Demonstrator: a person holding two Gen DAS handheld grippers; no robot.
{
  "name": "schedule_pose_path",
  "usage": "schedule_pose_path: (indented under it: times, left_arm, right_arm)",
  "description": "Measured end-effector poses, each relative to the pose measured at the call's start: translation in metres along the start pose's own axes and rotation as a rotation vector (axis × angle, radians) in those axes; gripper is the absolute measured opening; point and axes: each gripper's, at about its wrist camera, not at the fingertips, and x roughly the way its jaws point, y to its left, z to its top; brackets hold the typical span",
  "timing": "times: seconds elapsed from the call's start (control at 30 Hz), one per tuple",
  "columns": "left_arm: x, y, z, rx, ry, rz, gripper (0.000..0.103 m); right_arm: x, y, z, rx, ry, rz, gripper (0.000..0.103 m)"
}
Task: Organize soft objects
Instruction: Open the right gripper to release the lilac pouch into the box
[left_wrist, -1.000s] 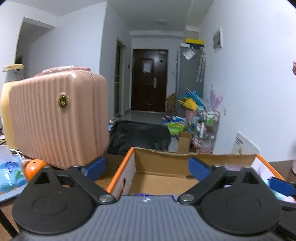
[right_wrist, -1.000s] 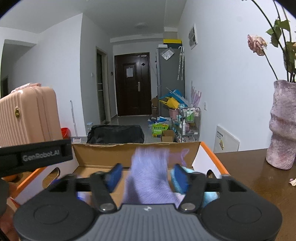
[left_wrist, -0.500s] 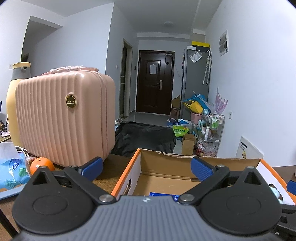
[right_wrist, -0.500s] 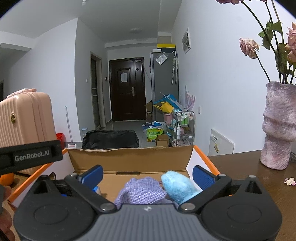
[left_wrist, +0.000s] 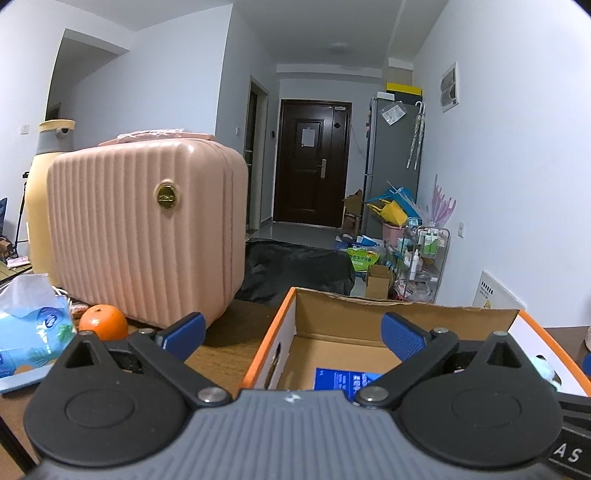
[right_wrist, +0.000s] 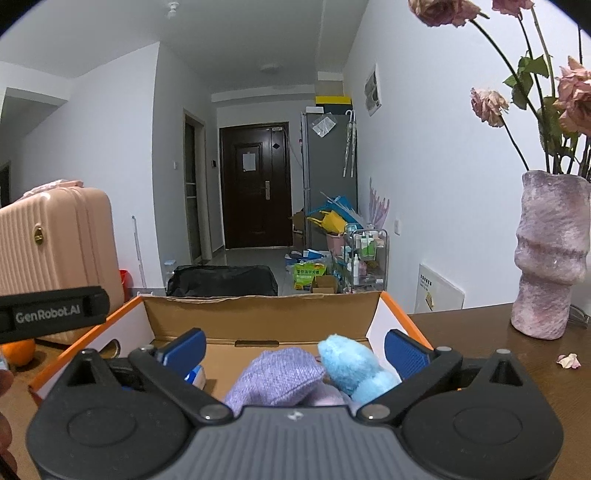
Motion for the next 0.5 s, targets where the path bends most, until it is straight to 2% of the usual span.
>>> schedule_pose_path:
  times: [0.5]
  left_arm:
    - [-0.048,0.017,-0.014,0.015,-0.011,-0.006,0.103]
  right_arm:
    - [-0.052,-0.004,-0.016,-0.031,-0.032,-0.003,0.103]
